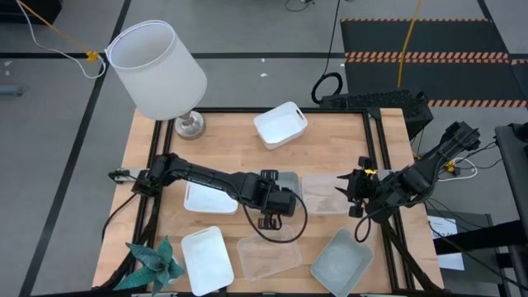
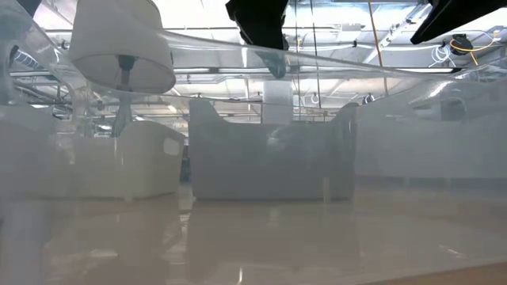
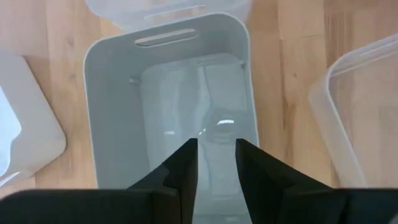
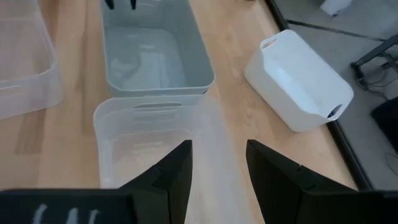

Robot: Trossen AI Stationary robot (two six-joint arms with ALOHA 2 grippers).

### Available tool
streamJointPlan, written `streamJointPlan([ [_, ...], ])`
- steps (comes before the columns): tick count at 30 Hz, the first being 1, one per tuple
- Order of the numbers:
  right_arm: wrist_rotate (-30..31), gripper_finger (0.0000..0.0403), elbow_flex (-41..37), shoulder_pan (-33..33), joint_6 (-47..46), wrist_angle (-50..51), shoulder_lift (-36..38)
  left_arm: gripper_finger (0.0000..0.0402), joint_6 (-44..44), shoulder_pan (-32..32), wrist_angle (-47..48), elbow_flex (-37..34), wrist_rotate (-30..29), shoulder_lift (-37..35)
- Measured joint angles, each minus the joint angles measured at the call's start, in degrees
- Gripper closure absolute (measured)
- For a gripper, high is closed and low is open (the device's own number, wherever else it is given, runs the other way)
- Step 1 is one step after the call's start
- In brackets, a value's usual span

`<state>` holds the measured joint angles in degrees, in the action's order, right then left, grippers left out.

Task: Stack baskets by color
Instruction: Stack the bottom gray bin on the top stacked gray bins

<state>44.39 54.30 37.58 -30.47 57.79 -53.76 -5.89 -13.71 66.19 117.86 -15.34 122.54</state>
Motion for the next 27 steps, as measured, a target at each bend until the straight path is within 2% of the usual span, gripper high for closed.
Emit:
streamJointPlan([
  [4, 0.92, 0.0259, 0.0, -0.02, 0.43, -0.47, -0.94, 0.0309, -0.71, 0.31, 0.06, 0.0, -2.56, 0.0],
  [11, 0.97, 0.0259, 0.0, -0.02, 2.61, -1.98, -2.11, 0.0311, -3.88, -0.55, 0.86, -0.02, -2.75, -0.05],
  [21, -0.02, 0.0259, 0.0, -0.02, 4.07, -7.85, -2.21, 0.0312, -9.32, -9.68, 3.99, -0.02, -1.9, -2.38],
  [24, -4.76, 0.0259, 0.0, -0.05, 3.57, -13.6, -2.3, 0.0312, -11.55, -12.25, 4.53, -0.02, -2.39, -2.49],
  [27, -11.24, 0.0259, 0.02, -0.04, 7.46, -19.72, -3.47, 0.0312, -13.18, -14.67, 4.63, -0.02, -2.62, -2.49],
])
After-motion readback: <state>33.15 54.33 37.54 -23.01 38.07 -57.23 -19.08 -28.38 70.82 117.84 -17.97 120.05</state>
